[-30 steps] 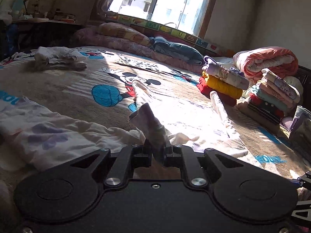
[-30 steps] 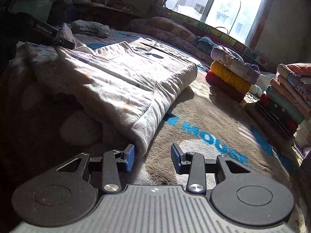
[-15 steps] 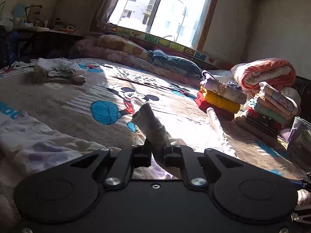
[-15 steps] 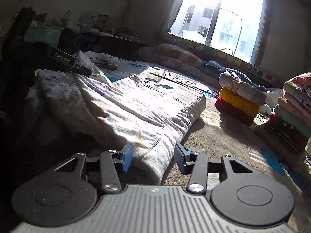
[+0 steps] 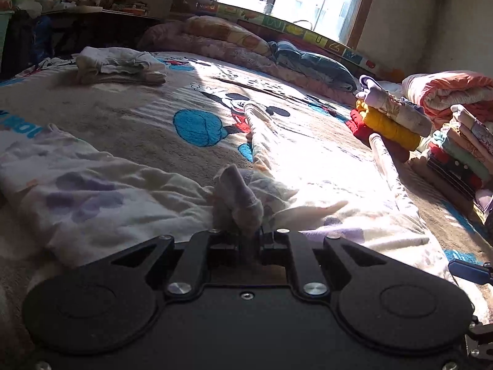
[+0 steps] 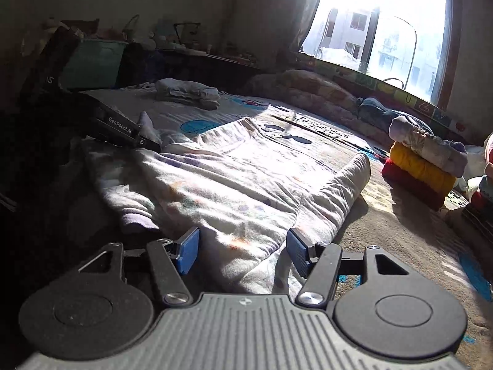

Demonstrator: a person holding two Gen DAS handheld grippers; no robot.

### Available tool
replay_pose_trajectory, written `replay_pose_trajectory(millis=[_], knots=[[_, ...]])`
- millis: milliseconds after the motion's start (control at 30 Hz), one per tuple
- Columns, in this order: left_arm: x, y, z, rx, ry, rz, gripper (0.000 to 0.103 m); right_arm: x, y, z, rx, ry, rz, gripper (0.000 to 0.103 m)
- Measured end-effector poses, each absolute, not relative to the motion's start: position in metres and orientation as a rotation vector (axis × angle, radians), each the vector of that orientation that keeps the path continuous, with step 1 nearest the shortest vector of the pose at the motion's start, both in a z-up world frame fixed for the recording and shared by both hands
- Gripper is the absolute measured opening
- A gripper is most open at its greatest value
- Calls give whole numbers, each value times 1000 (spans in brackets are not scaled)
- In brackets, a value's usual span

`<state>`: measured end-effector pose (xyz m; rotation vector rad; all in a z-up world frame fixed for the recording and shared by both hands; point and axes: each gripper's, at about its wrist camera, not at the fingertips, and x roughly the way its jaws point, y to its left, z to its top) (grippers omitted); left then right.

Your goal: Fold clothes

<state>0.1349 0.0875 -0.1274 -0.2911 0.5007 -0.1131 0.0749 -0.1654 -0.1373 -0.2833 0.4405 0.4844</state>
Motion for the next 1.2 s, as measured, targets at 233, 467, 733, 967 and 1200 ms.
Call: replay_pose_trajectory(millis=[233, 467, 733, 967, 1200], knots=[[122, 90, -102, -236, 447, -34, 42, 81, -158, -147, -251, 532, 519, 79], [168, 12, -63, -94, 500, -249, 42, 82, -159, -144, -229, 557, 521, 79], [292, -92, -63, -18, 677, -455, 42, 88, -163, -139, -175, 590, 518, 81], [359, -128, -83, 21, 774, -424, 35, 90, -167, -138, -111, 597, 534, 85], [391, -135, -95, -20, 820, -423, 9, 92, -168, -138, -60, 606, 545, 92]])
